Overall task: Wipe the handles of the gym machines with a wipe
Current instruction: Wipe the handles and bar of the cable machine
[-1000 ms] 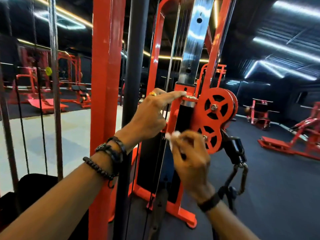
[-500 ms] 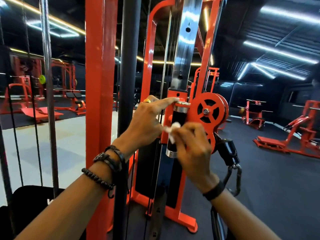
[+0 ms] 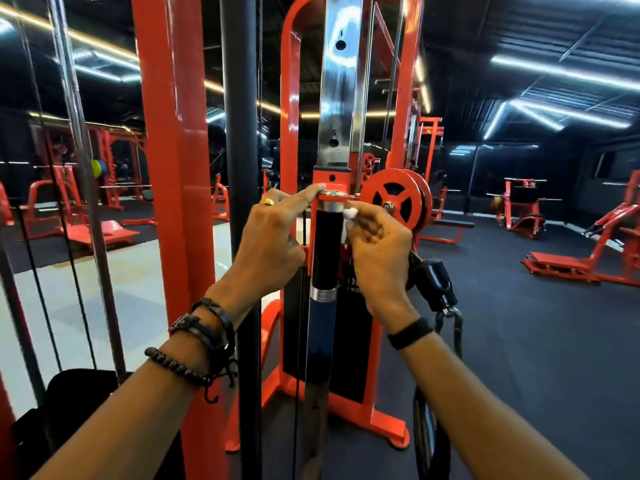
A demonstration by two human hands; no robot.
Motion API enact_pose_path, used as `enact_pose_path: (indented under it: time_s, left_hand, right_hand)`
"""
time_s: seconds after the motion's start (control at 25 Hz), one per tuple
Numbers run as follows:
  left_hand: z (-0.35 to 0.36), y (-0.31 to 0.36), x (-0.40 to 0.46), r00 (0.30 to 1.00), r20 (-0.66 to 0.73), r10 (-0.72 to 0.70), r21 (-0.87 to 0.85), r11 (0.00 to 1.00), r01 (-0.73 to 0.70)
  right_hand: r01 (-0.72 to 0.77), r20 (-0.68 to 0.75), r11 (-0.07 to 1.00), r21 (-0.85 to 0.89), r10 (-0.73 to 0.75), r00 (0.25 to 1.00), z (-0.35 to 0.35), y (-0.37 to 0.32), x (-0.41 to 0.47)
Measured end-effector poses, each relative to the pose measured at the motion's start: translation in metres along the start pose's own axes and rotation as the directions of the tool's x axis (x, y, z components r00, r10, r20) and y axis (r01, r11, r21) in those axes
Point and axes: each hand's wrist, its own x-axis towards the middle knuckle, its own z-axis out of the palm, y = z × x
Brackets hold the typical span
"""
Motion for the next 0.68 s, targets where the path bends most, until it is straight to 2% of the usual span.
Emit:
enact_pose_path:
  time_s: [0.12, 0.2, 0.28, 0.36, 0.44, 0.52, 0.68]
  left_hand:
    - [0.001, 0.012, -0.005, 0.995, -0.064, -0.082, 0.051, 0.995, 0.086]
    - [0.003, 0.029, -0.01, 0.976, -0.166, -0.14, 0.056, 0.987, 0.152]
    - [0.015, 0.056, -0.015, 0.955, -0.269, -0.123, 0.072, 0.987, 0.147]
    - [0.037, 0.093, -0.018, 0.951, -0.306, -0.051, 0.073, 0.994, 0.077]
    - [0.068, 0.135, -0.018, 0.956, -0.292, 0.042, 0.063, 0.998, -0.025]
    - [0.109, 0.174, -0.016, 0.97, -0.231, 0.081, -0.028, 0.996, -0.09]
    - [0.224, 0.242, -0.012, 0.999, -0.006, 0.049, -0.234, 0.971, -0.049]
  right_hand:
    - [-0.051, 0.1, 0.997, -0.054, 0.056, 0.993, -0.012, 0.021, -0.028]
    - [-0.132, 0.176, 0.991, 0.005, 0.129, 0.976, -0.035, 0.03, -0.057]
    - [-0.143, 0.172, 0.983, 0.116, 0.122, 0.977, -0.067, 0.029, -0.06]
    - [-0.099, 0.129, 0.977, 0.187, 0.076, 0.989, -0.109, 0.022, -0.046]
    - [-0.037, 0.091, 0.976, 0.215, 0.018, 0.996, -0.161, 0.02, -0.033]
    - [-0.008, 0.065, 0.984, 0.175, -0.003, 0.998, -0.218, 0.029, -0.024]
    - [-0.095, -0.012, 0.99, 0.103, 0.097, 0.995, -0.35, 0.058, -0.006]
